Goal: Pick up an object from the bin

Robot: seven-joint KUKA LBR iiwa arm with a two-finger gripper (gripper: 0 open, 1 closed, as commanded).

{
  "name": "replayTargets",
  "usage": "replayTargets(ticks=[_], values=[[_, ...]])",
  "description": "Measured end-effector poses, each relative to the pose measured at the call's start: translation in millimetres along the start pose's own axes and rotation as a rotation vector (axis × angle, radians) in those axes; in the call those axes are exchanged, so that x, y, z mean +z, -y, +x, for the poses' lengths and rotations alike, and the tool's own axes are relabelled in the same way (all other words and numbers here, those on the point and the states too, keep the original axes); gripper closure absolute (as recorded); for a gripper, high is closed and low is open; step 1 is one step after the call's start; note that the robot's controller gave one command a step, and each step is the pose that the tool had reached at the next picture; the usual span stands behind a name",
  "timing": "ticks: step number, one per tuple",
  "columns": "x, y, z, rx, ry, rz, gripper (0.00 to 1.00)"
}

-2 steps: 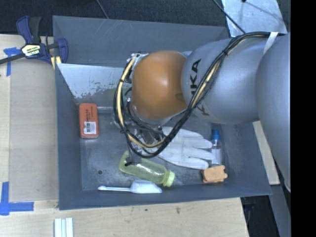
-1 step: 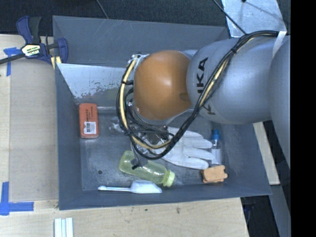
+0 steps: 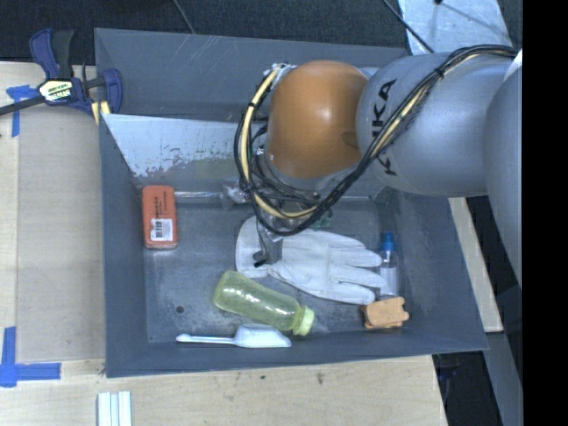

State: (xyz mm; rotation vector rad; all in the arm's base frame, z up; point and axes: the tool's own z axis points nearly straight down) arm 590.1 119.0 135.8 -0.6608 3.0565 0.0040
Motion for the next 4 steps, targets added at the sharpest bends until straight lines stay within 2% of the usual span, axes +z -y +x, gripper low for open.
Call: replayTargets(ticks=[1,2,3,4], values=[[22,39,-7.9,-0.12,-0.013,0.002,0.0],[55,29,-7.6,-0.303,-0.013,-0.003,1.0],[55,29,-7.6,-0.302,-0.013,-0.004,1.0],[-86,27,-0.8,-0.298,-0.01,-0.003,1.0]])
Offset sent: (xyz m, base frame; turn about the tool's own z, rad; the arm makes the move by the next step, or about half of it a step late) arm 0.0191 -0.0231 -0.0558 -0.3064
